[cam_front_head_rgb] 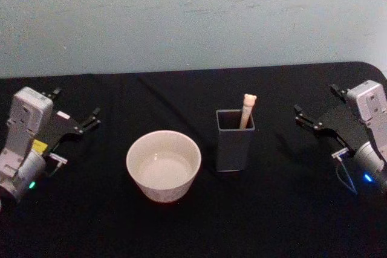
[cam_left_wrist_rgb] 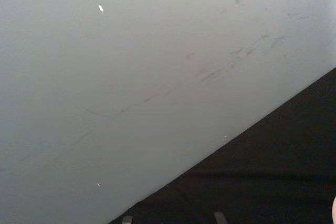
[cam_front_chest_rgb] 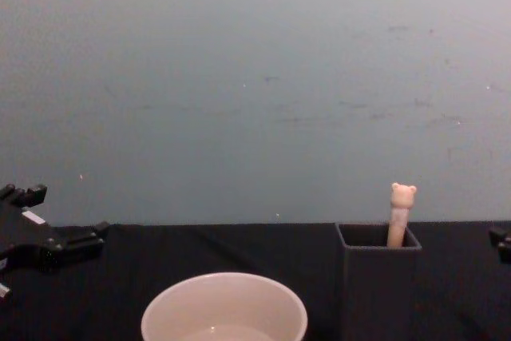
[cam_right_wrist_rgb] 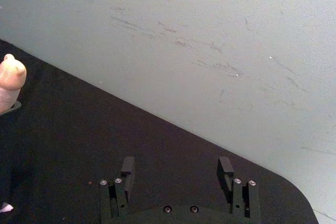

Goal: Pick up the stirring spoon with one hand, stir inside the cup, then place it back in its original position.

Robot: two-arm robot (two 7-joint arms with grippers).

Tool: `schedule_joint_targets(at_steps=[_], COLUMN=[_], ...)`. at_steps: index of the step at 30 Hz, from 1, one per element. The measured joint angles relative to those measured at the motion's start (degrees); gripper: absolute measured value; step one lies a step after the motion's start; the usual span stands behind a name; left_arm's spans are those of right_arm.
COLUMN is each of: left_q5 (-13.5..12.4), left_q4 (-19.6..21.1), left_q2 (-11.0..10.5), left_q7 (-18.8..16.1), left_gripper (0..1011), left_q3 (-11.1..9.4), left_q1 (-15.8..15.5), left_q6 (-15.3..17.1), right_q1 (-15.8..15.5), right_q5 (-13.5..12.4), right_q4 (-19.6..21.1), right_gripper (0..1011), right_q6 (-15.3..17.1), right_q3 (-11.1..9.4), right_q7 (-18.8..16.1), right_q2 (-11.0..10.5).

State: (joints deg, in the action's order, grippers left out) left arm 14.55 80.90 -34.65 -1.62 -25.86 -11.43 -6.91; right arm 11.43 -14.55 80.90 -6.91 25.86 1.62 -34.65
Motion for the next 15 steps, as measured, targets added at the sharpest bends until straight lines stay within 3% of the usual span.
schedule_joint_targets(at_steps=[15], left_q5=[0.0], left_q4=[0.0], left_q2=[0.0], left_q7=[0.0], left_gripper=[1001], left_q3=[0.0], left_q1=[0.0], left_q6=[0.0], right_q1=[0.0], right_q5=[0.0], right_q4=[0.0], right_gripper=[1003], right_q6=[0.0], right_q3=[0.0], right_q7=[0.0], right_q2=[0.0])
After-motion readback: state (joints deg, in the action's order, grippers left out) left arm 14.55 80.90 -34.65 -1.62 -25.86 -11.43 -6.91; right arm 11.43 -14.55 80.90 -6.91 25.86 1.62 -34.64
